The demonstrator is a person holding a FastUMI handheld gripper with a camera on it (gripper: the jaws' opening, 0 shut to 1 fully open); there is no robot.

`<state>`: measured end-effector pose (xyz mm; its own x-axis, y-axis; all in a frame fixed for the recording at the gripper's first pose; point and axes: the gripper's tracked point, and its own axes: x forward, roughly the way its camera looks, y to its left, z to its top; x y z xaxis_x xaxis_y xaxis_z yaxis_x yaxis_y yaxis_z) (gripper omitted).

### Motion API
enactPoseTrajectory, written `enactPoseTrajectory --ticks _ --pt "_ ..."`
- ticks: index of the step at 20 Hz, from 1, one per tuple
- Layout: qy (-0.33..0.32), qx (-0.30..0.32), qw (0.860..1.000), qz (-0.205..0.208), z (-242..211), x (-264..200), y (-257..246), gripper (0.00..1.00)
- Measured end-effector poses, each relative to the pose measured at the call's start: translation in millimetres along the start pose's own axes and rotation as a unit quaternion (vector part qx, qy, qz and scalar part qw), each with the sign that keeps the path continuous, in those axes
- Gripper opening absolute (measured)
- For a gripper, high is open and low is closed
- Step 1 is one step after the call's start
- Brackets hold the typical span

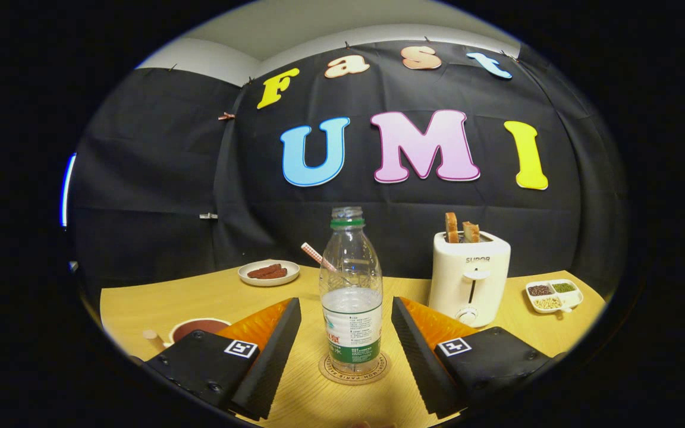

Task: Take the bottle from table, then pour the juice into the cup, finally place the bottle on the coaster

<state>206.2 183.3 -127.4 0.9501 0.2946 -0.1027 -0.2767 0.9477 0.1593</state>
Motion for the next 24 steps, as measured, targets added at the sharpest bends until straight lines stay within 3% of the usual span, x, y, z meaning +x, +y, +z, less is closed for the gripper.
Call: enactPoseTrajectory --ticks 6,14,24 --pt "-0.010 -0.078 0.997 0.012 13 -57 5 0.94" --pt "0.004 -0.112 0.994 -0.003 3 -92 5 0.97" --pt "0.003 -0.142 0.989 -0.045 23 -166 -9 0.96"
